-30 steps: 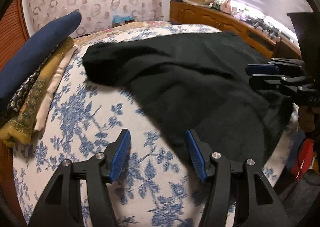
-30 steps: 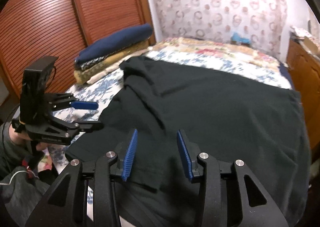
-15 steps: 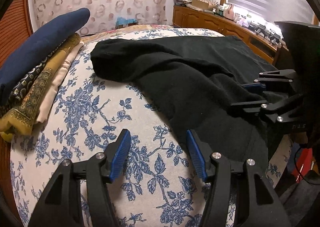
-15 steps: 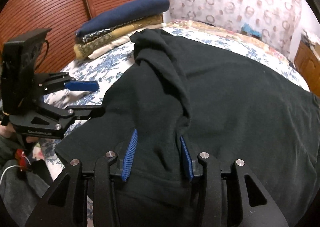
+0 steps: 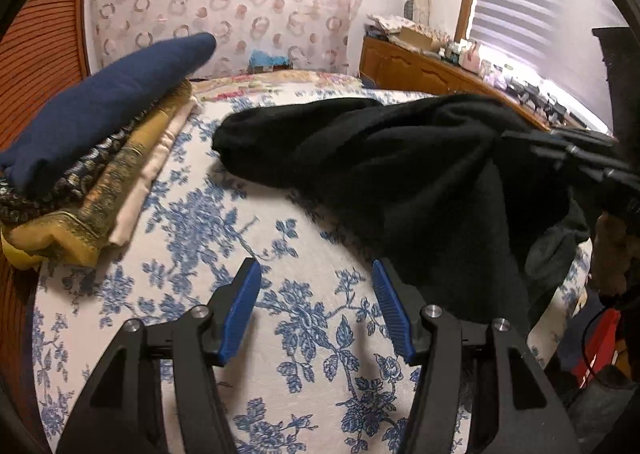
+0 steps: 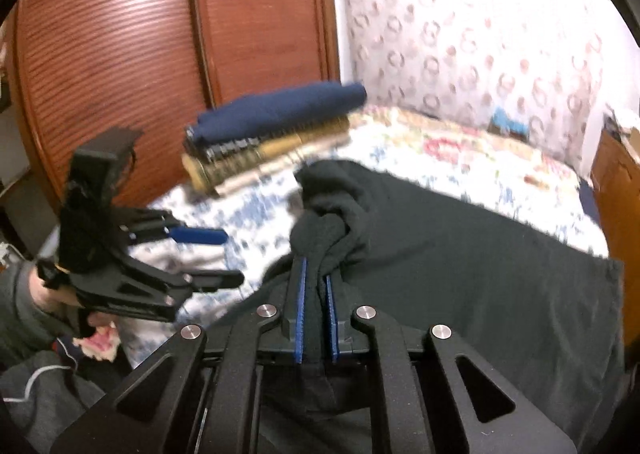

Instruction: Fold small clothes

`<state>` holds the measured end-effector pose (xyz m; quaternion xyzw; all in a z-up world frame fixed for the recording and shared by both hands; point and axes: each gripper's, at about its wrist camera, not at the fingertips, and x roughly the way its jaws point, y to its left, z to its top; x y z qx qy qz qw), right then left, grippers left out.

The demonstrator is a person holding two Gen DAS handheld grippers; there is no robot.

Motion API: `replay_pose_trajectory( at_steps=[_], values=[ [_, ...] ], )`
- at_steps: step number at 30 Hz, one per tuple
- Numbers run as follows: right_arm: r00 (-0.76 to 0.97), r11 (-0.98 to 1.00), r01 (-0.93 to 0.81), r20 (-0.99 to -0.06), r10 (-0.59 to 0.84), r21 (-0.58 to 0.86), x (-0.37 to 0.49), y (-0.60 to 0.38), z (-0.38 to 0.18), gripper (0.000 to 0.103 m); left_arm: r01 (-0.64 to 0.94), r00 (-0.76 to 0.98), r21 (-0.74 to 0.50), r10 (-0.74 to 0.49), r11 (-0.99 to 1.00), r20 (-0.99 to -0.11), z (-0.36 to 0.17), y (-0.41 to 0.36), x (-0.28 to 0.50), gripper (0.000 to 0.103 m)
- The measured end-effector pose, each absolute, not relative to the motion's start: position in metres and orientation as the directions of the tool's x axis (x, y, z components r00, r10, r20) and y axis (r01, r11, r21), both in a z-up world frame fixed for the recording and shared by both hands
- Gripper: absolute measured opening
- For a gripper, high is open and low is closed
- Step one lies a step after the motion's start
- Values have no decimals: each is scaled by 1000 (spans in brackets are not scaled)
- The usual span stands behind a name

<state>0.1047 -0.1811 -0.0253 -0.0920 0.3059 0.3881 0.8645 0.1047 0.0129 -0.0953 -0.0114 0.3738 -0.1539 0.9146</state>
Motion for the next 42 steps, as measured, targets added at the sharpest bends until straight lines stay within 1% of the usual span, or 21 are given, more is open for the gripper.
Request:
replay_pose_trajectory(
  at_steps=[4, 8, 11, 15, 16, 19, 21, 23, 26, 28, 30, 31, 33, 37, 40, 42],
  values=[
    [546, 682, -730, -564, 620, 43, 98, -186, -2, 6, 273, 689, -137, -293, 952, -663, -88, 17, 103, 57],
    [598, 710, -704, -530, 602, 13, 90, -210, 23, 6, 288, 691, -136, -304, 948, -655, -84, 13, 106, 57],
    [656, 759, -650, -512, 555, -10, 80, -247, 40, 6, 309, 693, -135, -320, 941, -646, -79, 4, 108, 57],
    [735, 840, -541, -509, 448, -41, 65, -310, 48, 6, 353, 691, -131, -352, 927, -631, -70, -15, 109, 58],
    [748, 861, -507, -518, 415, -43, 63, -327, 45, 6, 364, 689, -129, -360, 922, -629, -68, -20, 110, 58],
    [722, 908, -419, -610, 327, -9, 71, -374, 13, 6, 386, 685, -126, -376, 914, -624, -66, -31, 113, 58],
    [694, 934, -357, -674, 253, -18, 78, -396, -19, 7, 395, 681, -125, -381, 910, -625, -65, -36, 113, 57],
    [663, 947, -322, -715, 225, -1, 81, -410, -42, 7, 400, 679, -119, -381, 909, -628, -65, -39, 114, 58],
    [672, 956, -293, -710, 209, 5, 81, -417, -44, 16, 402, 677, -111, -377, 909, -633, -63, -45, 110, 58],
    [702, 958, -286, -684, 199, -15, 80, -413, -35, 32, 401, 677, -107, -373, 910, -634, -62, -46, 109, 58],
    [724, 951, -309, -652, 224, -17, 76, -404, -23, 36, 398, 682, -105, -371, 911, -630, -60, -46, 106, 58],
    [727, 947, -322, -644, 237, -14, 79, -400, -19, 40, 398, 684, -106, -371, 911, -628, -60, -46, 105, 58],
    [728, 926, -377, -622, 289, -12, 76, -382, -10, 44, 399, 687, -104, -372, 911, -624, -57, -47, 102, 58],
    [660, 863, -504, -635, 403, 24, 85, -337, -15, 46, 403, 700, -93, -372, 910, -610, -47, -53, 97, 58],
    [600, 817, -575, -656, 458, 45, 96, -304, -27, 46, 398, 712, -76, -360, 914, -602, -40, -57, 93, 58],
    [570, 795, -605, -673, 471, 44, 104, -283, -35, 46, 398, 717, -65, -355, 915, -600, -36, -60, 92, 58]
  ],
)
